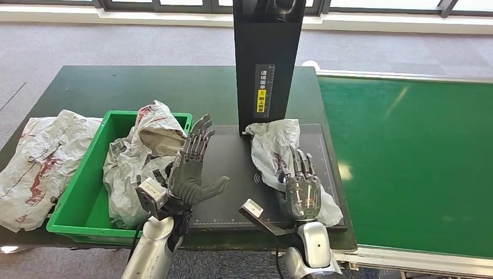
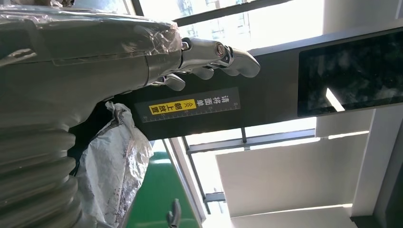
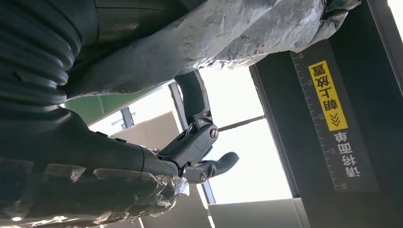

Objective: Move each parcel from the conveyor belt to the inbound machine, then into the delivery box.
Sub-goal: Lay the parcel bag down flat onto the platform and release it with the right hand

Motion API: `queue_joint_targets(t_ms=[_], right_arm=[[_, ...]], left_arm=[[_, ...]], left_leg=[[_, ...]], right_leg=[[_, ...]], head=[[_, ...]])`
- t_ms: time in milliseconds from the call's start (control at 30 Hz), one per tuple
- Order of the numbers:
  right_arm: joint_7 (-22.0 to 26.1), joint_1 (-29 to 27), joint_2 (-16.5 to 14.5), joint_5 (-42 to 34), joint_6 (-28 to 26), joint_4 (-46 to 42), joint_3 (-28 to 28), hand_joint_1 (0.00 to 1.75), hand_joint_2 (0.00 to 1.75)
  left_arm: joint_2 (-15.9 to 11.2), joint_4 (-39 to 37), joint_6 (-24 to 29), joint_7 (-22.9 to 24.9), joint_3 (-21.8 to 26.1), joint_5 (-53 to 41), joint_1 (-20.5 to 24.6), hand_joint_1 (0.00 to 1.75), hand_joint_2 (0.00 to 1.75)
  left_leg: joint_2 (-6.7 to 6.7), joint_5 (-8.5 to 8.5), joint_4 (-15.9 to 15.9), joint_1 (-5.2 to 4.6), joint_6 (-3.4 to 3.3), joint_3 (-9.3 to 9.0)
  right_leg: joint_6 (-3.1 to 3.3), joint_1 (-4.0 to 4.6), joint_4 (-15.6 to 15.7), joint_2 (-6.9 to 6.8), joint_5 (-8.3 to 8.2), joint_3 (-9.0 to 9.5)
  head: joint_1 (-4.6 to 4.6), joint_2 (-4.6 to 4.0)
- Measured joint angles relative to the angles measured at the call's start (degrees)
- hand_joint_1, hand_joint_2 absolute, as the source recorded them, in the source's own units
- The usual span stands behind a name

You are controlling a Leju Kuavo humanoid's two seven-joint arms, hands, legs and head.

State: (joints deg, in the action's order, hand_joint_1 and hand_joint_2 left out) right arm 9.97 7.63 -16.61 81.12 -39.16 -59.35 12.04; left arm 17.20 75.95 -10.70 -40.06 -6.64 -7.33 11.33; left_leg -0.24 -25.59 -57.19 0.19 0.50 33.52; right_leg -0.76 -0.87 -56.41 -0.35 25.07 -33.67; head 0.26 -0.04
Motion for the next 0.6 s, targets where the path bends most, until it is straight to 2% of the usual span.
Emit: queue_joint_targets(t_ms=[433, 500, 600], right_arm=[[0.4, 0.0, 0.0, 0.5, -0.8, 0.2, 0.0, 0.00, 1.75], [3.2, -0.1, 0.0, -2.2, -0.8, -0.6, -0.1, 0.00, 1.75], [14.9, -0.6, 0.0, -16.5, -0.3, -3.7, -0.2, 0.00, 1.75]], left_arm=[[0.0, -0.1, 1.6, 0.0, 0.0, -0.3, 0.0, 0.00, 1.75], [0.0, -0.1, 2.0, 0.0, 0.0, -0.8, 0.0, 0.00, 1.75], [0.0, -0.5, 2.7, 0.0, 0.0, -1.3, 0.1, 0.00, 1.75]], left_leg=[[0.01, 0.00, 0.0, 0.00, 0.00, -0.01], [0.01, 0.00, 0.0, 0.00, 0.00, -0.01], [0.02, 0.00, 0.0, 0.00, 0.00, -0.01]], right_leg=[[0.00, 0.00, 0.0, 0.01, 0.00, -0.01], [0.00, 0.00, 0.0, 0.01, 0.00, -0.02], [0.00, 0.00, 0.0, 0.02, -0.01, -0.04]], head=[[0.00, 0.01], [0.00, 0.01], [0.00, 0.01]])
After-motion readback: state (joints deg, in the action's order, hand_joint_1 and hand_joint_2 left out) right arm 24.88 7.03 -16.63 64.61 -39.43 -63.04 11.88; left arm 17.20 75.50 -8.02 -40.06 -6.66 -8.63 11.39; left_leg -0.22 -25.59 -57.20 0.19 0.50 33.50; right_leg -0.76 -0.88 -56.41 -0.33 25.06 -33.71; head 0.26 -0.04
